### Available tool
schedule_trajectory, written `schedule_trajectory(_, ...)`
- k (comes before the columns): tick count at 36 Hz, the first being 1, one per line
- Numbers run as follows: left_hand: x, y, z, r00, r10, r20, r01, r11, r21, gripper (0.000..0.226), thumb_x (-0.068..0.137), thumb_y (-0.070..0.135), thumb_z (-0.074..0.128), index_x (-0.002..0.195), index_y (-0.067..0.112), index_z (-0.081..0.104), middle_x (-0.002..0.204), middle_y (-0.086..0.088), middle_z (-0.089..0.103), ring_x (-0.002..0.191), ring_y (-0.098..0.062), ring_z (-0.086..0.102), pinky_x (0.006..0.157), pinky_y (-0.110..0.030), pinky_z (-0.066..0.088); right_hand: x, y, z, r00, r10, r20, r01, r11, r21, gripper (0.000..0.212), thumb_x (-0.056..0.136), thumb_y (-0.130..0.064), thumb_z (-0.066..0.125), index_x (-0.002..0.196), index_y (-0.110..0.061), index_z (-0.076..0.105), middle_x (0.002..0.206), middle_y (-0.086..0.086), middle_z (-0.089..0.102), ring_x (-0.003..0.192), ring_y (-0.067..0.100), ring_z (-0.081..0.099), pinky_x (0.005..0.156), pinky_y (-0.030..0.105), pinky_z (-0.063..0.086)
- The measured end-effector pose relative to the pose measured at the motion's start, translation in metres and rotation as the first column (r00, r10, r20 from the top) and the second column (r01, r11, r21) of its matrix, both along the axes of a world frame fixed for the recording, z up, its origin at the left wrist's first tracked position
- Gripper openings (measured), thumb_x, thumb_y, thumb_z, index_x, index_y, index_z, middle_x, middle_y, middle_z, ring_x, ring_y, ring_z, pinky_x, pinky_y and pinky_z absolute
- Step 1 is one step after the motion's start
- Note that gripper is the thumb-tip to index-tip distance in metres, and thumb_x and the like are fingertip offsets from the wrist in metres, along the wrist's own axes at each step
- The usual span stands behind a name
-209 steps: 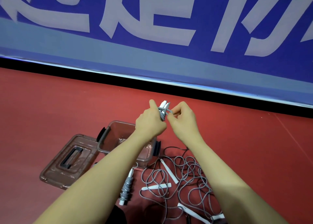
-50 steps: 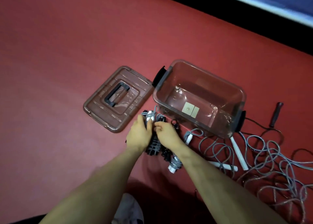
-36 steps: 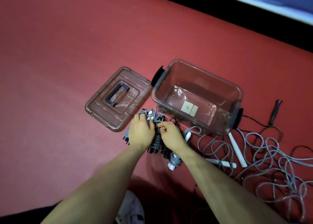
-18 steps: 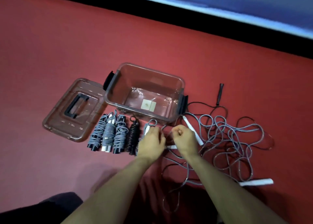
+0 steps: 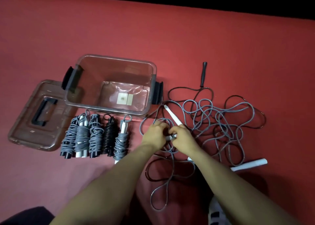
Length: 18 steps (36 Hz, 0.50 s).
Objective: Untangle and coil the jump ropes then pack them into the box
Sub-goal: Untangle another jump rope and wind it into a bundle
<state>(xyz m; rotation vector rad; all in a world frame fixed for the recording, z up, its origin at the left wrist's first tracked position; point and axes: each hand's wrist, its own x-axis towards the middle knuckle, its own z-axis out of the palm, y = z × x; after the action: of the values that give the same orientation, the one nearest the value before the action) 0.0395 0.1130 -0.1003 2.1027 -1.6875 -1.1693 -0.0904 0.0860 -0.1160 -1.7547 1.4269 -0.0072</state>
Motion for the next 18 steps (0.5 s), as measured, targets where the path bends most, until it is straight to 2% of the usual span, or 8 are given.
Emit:
schedule_trajectory(2,-0.001,0.001,-0.008,0.999,-0.04,0.01,0.039,0.999,0.034,0.027,0.083,0.017,0.065,0.109,0.01,0.063,0.112,-0.008,0.056,0.11,-0.027,0.05,0.088,-0.033,0.043,0.001,-0.002,-0.004,1.0,-0.014,0.019,0.014,1.0,-0.016,0.025,0.075,0.01,0.057,0.094,-0.002,0.068,0.099,0.012,0.053,0.087,0.025,0.057,0.077,0.012,0.035)
schedule_trajectory(5,0.0,0.002,-0.013,1.0,-0.002,0.008,0.001,0.999,0.044,0.024,0.082,0.01,0.064,0.105,0.006,0.06,0.11,-0.012,0.056,0.109,-0.03,0.05,0.087,-0.028,0.037,0.002,-0.002,-0.008,0.991,-0.115,0.073,0.118,0.993,-0.033,0.025,0.071,0.014,0.054,0.084,-0.006,0.064,0.09,0.01,0.054,0.079,0.024,0.054,0.072,0.017,0.037)
schedule_trajectory(7,0.0,0.002,-0.01,0.999,0.039,-0.01,-0.039,0.999,0.028,0.038,0.082,0.003,0.058,0.12,0.007,0.053,0.121,-0.012,0.051,0.116,-0.029,0.048,0.092,-0.029,0.035,0.003,-0.001,-0.008,0.971,-0.205,0.125,0.212,0.976,-0.041,0.03,0.067,0.016,0.053,0.082,-0.009,0.058,0.085,0.007,0.053,0.073,0.019,0.05,0.069,0.02,0.038)
schedule_trajectory(9,0.001,0.001,-0.003,0.998,0.069,0.012,-0.069,0.998,-0.011,0.052,0.083,0.002,0.052,0.133,0.013,0.043,0.13,-0.009,0.046,0.119,-0.028,0.046,0.091,-0.035,0.04,0.005,-0.001,-0.003,0.944,-0.263,0.199,0.282,0.957,-0.074,0.031,0.063,0.018,0.053,0.085,-0.004,0.056,0.084,0.005,0.05,0.068,0.012,0.043,0.066,0.017,0.038)
schedule_trajectory(11,0.002,-0.001,0.004,0.998,0.049,0.04,-0.045,0.995,-0.084,0.057,0.086,0.006,0.05,0.14,0.018,0.036,0.132,-0.008,0.043,0.12,-0.028,0.045,0.089,-0.041,0.044,0.005,-0.003,0.009,0.922,-0.269,0.278,0.306,0.947,-0.096,0.036,0.063,0.019,0.05,0.089,-0.005,0.054,0.085,0.004,0.048,0.066,0.007,0.04,0.065,0.01,0.037)
schedule_trajectory(13,0.004,-0.005,0.012,0.999,0.009,0.048,-0.003,0.993,-0.116,0.057,0.088,0.01,0.05,0.142,0.019,0.035,0.133,-0.008,0.042,0.12,-0.03,0.044,0.091,-0.045,0.045,0.005,-0.008,0.022,0.911,-0.259,0.321,0.308,0.945,-0.111,0.039,0.063,0.018,0.049,0.09,-0.011,0.051,0.085,0.003,0.047,0.066,0.008,0.04,0.064,0.01,0.038)
schedule_trajectory(16,0.002,-0.009,0.034,0.999,0.034,0.017,-0.031,0.984,-0.177,0.032,0.088,0.013,0.048,0.119,0.018,0.044,0.117,-0.005,0.049,0.105,-0.03,0.05,0.079,-0.045,0.046,0.004,-0.015,0.05,0.924,-0.176,0.339,0.239,0.959,-0.152,0.04,0.064,0.016,0.049,0.089,-0.015,0.049,0.081,0.001,0.046,0.066,0.009,0.039,0.062,0.013,0.038)
schedule_trajectory(18,-0.001,-0.012,0.052,0.995,0.097,0.038,-0.087,0.974,-0.21,0.013,0.088,0.016,0.046,0.097,0.017,0.037,0.098,-0.002,0.049,0.084,-0.03,0.051,0.068,-0.038,0.041,0.004,-0.018,0.065,0.925,-0.14,0.354,0.215,0.96,-0.182,0.039,0.064,0.016,0.047,0.09,-0.013,0.049,0.081,0.002,0.046,0.066,0.01,0.038,0.062,0.016,0.038)
